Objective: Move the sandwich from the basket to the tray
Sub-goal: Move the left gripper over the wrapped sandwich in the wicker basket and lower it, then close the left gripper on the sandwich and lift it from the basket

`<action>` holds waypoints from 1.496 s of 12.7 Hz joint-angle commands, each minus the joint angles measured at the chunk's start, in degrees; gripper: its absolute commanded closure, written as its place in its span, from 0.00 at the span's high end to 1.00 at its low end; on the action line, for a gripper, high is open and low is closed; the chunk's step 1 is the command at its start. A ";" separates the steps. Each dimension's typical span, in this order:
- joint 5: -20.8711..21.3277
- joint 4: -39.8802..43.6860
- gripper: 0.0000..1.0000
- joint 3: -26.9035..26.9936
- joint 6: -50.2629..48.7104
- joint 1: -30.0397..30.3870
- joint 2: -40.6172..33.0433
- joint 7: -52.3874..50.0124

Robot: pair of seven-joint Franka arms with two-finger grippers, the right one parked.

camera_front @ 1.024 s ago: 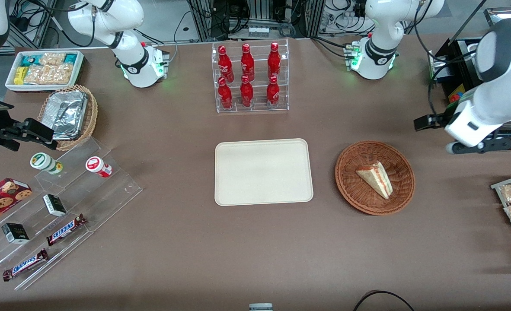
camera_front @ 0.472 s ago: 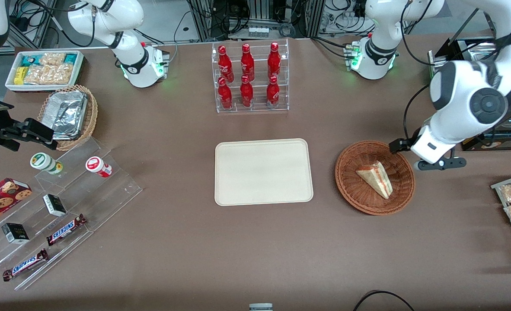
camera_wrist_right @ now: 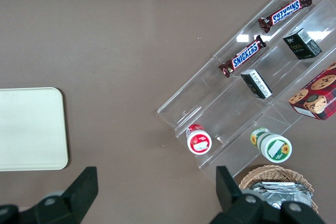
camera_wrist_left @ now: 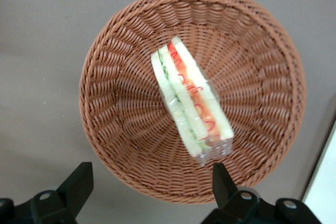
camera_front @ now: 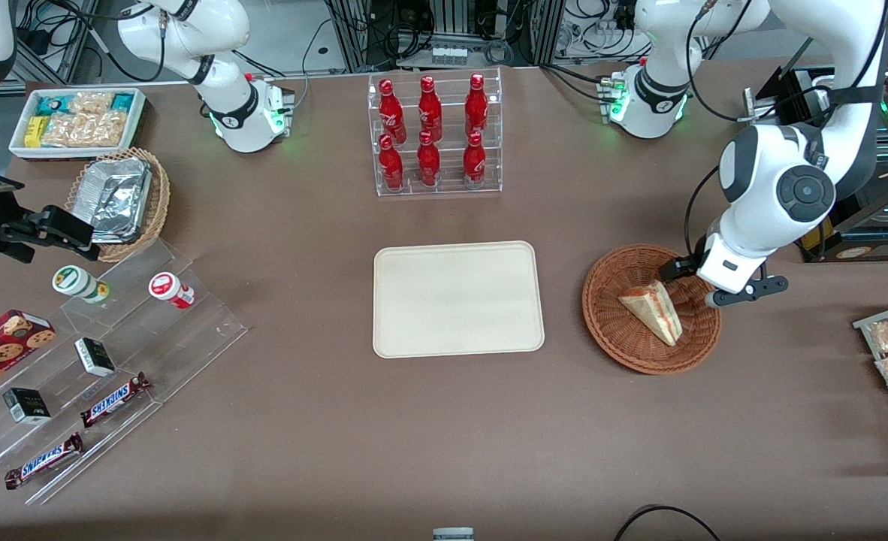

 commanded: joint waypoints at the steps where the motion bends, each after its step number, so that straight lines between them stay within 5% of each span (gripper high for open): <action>1: 0.36 0.96 1.00 0.17 3.19 -2.13 1.50 -8.98; 10: 0.72 1.93 1.00 0.26 5.14 -4.07 5.81 -37.82; 19: 0.89 4.30 1.00 0.44 8.83 -4.07 13.37 -40.13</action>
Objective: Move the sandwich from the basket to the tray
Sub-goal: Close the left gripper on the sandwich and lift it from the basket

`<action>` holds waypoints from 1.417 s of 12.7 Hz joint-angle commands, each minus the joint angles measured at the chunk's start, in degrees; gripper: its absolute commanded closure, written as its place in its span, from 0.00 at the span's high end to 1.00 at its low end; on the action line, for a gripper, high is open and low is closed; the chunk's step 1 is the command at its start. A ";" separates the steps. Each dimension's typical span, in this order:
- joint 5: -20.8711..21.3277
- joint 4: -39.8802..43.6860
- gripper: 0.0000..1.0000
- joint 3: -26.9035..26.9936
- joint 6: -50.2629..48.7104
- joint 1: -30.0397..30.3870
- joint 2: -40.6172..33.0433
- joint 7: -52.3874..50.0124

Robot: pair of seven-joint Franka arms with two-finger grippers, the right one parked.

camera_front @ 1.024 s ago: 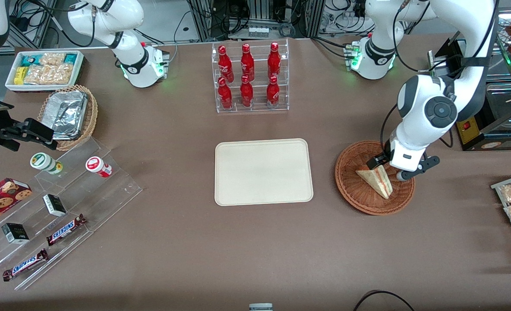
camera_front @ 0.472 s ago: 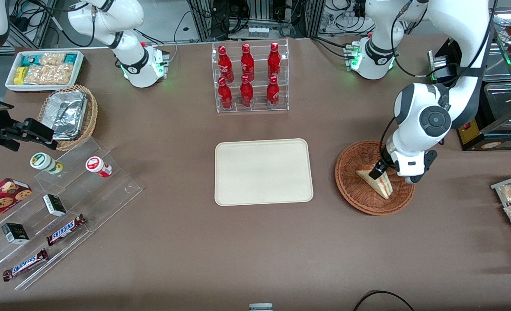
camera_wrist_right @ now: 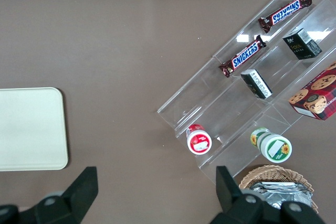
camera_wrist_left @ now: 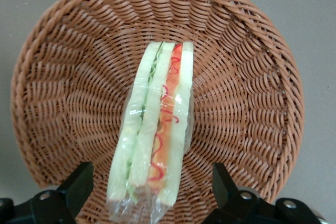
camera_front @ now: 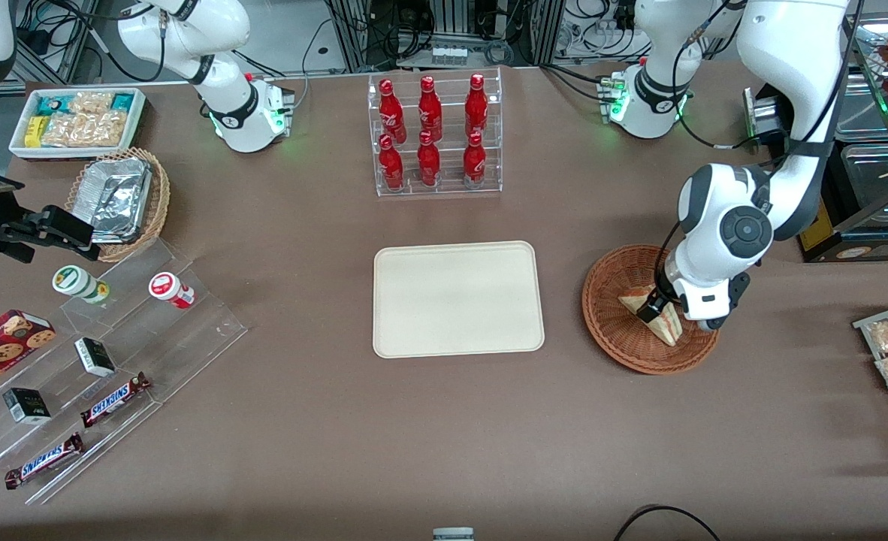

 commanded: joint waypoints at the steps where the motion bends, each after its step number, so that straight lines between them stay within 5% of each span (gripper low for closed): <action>1: 0.86 1.20 1.00 0.22 1.09 -0.21 2.16 -1.52; 2: 0.86 1.11 0.92 0.22 1.00 -0.21 2.24 -1.61; 3: 0.86 1.03 0.75 0.22 0.83 -0.21 2.24 -1.87; 5: 1.04 0.59 0.25 0.22 -0.31 -0.30 1.98 -2.40; 6: 1.04 0.93 0.15 0.31 -1.97 -0.30 1.46 -1.97; 11: 10.00 13.39 0.10 -0.21 -23.74 -3.37 1.19 -1.26; 14: 9.04 17.72 0.09 -0.39 -28.62 -4.34 0.93 3.47; 18: 1.14 17.90 0.08 -4.94 -28.18 -4.34 0.66 11.82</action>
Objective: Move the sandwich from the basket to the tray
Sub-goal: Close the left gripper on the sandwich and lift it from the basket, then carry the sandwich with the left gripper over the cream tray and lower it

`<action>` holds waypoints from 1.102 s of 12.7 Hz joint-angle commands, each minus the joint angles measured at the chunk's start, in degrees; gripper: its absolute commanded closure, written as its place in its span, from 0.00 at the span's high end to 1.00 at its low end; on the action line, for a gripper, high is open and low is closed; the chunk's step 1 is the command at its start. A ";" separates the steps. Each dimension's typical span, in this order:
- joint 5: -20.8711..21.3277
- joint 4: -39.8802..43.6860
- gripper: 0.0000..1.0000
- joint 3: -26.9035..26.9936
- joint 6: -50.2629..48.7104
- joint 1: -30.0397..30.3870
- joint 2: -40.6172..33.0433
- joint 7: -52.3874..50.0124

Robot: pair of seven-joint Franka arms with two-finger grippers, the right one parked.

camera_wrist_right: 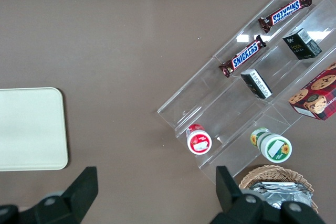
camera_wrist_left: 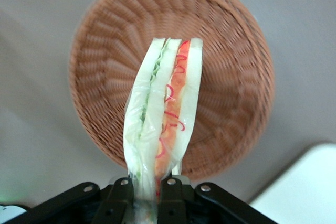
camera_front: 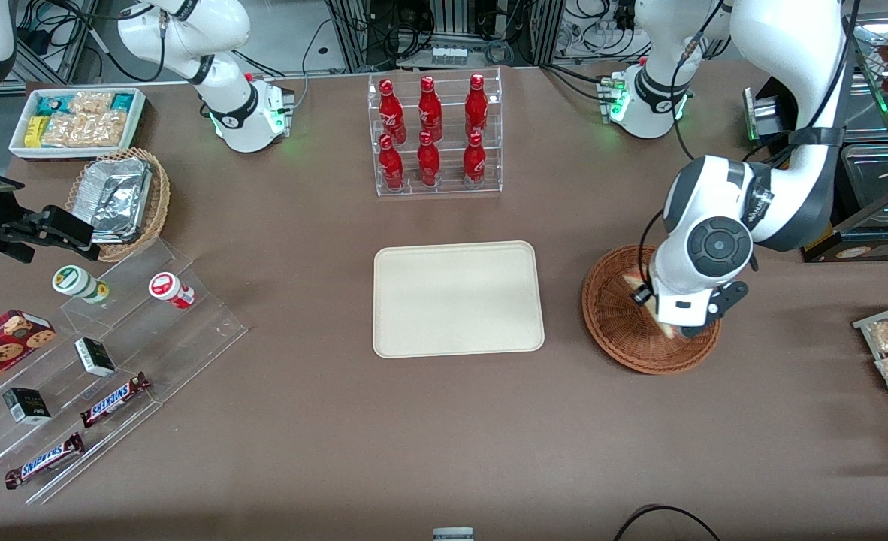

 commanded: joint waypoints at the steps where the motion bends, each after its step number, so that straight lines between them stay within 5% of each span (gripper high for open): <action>1: -2.73 0.44 0.08 -4.06 -0.33 -0.21 -0.03 4.66; 5: -2.56 0.79 0.09 -11.80 5.71 -0.38 2.77 8.62; 14: -0.98 14.22 0.09 -11.91 11.98 -14.52 17.80 -3.84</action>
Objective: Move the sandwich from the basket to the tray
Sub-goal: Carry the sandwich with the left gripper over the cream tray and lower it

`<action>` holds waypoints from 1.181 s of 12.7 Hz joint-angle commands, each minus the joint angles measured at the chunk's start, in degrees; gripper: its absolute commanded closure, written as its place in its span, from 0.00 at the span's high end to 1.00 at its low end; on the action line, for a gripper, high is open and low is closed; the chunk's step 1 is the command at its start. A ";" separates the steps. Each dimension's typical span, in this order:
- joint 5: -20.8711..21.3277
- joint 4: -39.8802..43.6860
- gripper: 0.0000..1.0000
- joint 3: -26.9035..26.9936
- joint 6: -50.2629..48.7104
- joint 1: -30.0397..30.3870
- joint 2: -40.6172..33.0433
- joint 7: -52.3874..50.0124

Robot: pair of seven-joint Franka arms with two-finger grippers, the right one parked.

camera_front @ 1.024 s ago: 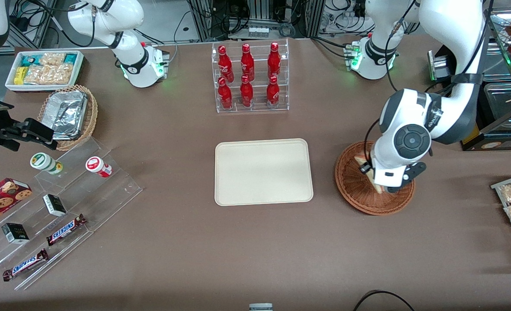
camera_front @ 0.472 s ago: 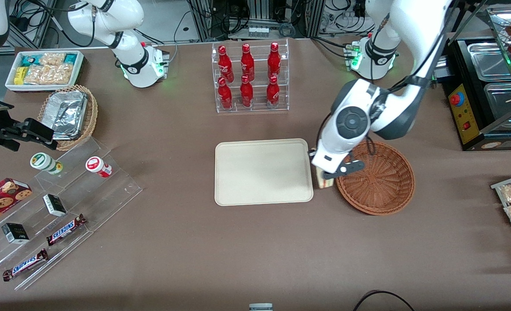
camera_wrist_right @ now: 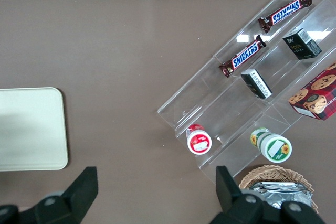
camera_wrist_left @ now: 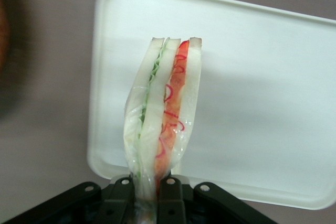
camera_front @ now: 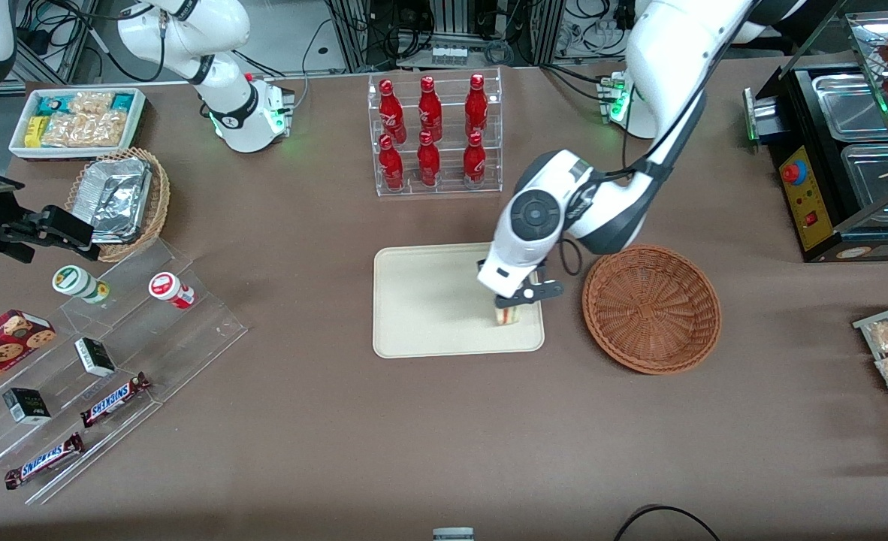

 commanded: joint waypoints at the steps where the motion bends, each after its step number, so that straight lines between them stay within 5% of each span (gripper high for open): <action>1: 2.42 7.51 0.09 0.70 -0.81 -4.02 5.09 -5.68; 4: 6.29 10.86 0.09 0.70 -0.81 -6.75 8.26 -10.69; 13: 7.61 11.75 0.09 0.70 -0.89 -9.48 11.25 -11.41; 15: 11.11 11.84 0.12 0.70 -0.72 -9.48 12.48 -11.94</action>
